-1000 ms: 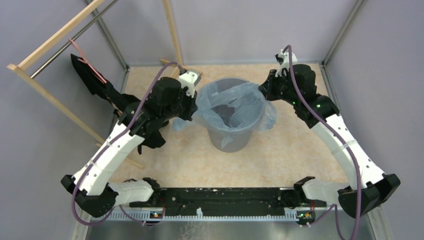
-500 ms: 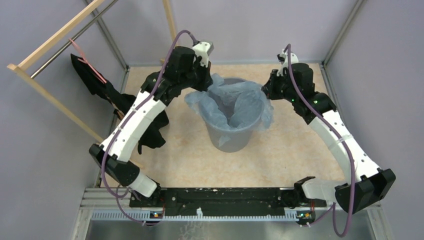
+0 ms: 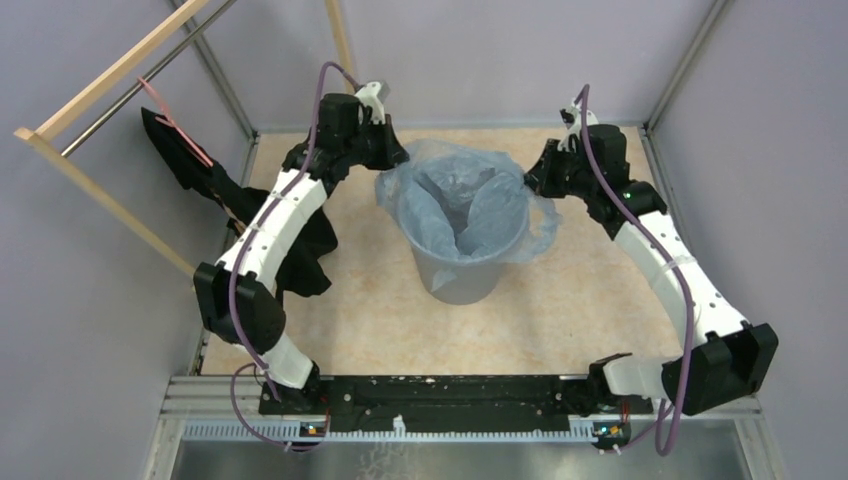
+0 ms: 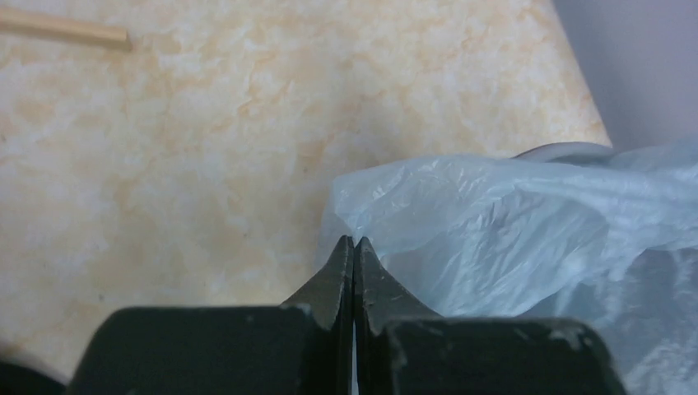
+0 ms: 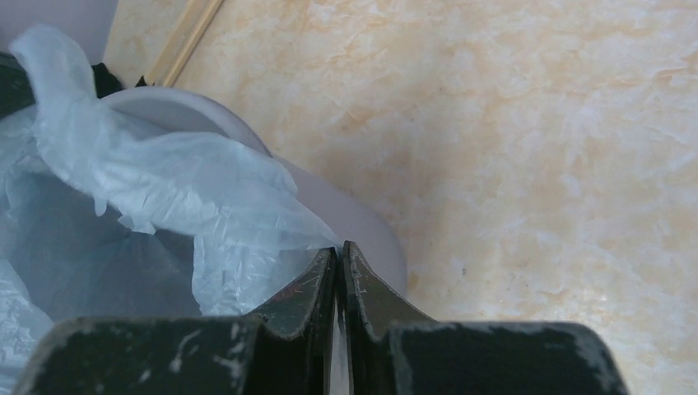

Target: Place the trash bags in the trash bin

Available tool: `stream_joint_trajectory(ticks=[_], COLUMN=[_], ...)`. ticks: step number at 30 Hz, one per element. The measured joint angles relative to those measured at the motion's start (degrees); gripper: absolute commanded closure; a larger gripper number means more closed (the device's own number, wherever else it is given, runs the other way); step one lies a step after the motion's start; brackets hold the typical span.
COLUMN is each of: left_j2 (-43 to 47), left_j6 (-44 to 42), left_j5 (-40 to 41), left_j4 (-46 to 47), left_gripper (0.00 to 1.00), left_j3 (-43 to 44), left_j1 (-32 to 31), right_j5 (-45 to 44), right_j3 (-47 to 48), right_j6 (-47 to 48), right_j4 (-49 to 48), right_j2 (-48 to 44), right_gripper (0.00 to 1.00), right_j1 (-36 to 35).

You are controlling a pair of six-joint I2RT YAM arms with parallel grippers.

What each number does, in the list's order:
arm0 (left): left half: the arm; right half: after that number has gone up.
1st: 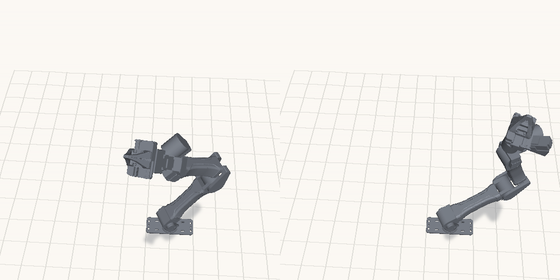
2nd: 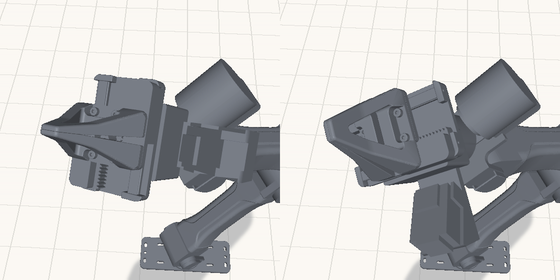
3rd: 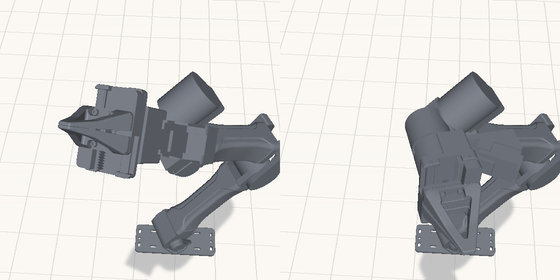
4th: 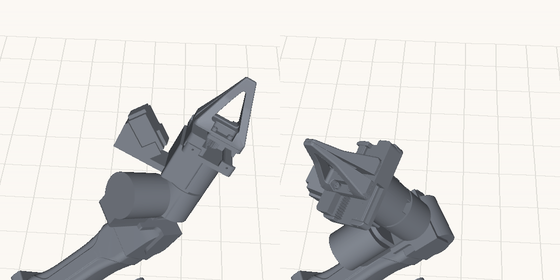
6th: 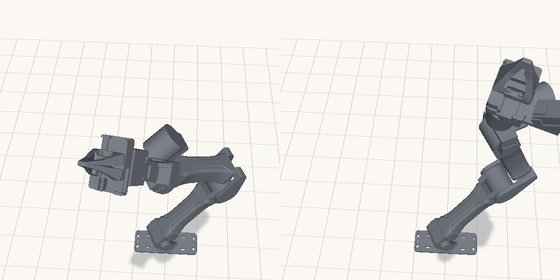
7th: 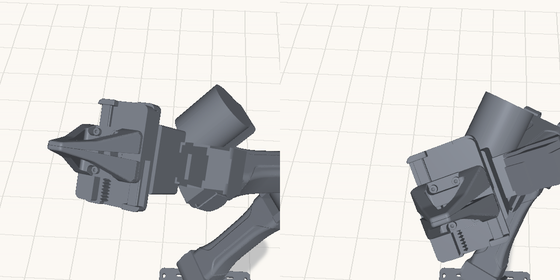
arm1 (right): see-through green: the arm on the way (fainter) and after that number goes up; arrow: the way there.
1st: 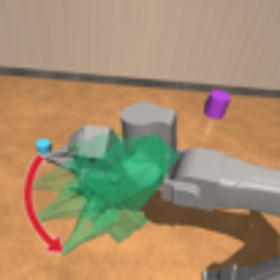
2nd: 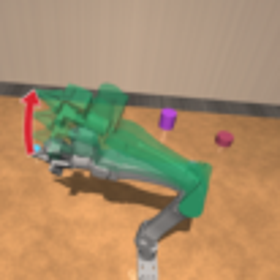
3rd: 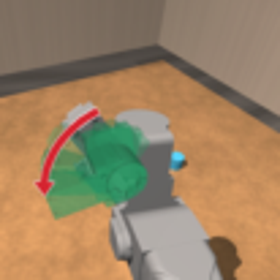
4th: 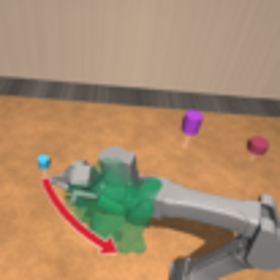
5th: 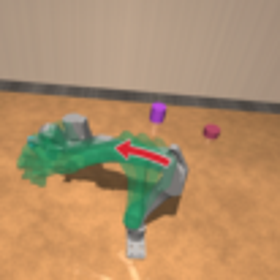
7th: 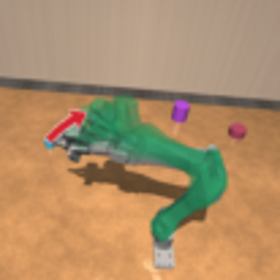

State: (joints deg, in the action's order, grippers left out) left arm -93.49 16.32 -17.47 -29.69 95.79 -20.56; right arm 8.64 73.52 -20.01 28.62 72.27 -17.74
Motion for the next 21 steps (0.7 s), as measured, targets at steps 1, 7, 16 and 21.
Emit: stream_joint_trajectory(ticks=[1, 7, 16, 21], left_j2=[0.22, 0.98, 6.21, 8.66], left_j6=[0.37, 2.80, 5.05, 4.94], left_j5=[-0.28, -3.23, -11.28, -13.53], left_j4=[1.01, 5.79, 9.88, 11.37], left_gripper=[1.00, 1.00, 1.00, 1.00], left_j3=[-1.75, -13.64, -27.45, -32.11], left_j1=[0.50, 2.36, 2.19, 2.29], right_j5=[0.61, 2.38, 3.17, 3.19], right_j3=[0.00, -0.98, -12.09, -16.04], right_j6=[-0.50, -1.99, -3.17, -3.17], right_j4=[-0.57, -3.02, -6.25, -6.23], right_j2=[0.72, 3.96, 3.76, 2.93], right_gripper=[0.92, 0.91, 0.82, 0.82], right_j1=[0.20, 0.35, 0.55, 0.55])
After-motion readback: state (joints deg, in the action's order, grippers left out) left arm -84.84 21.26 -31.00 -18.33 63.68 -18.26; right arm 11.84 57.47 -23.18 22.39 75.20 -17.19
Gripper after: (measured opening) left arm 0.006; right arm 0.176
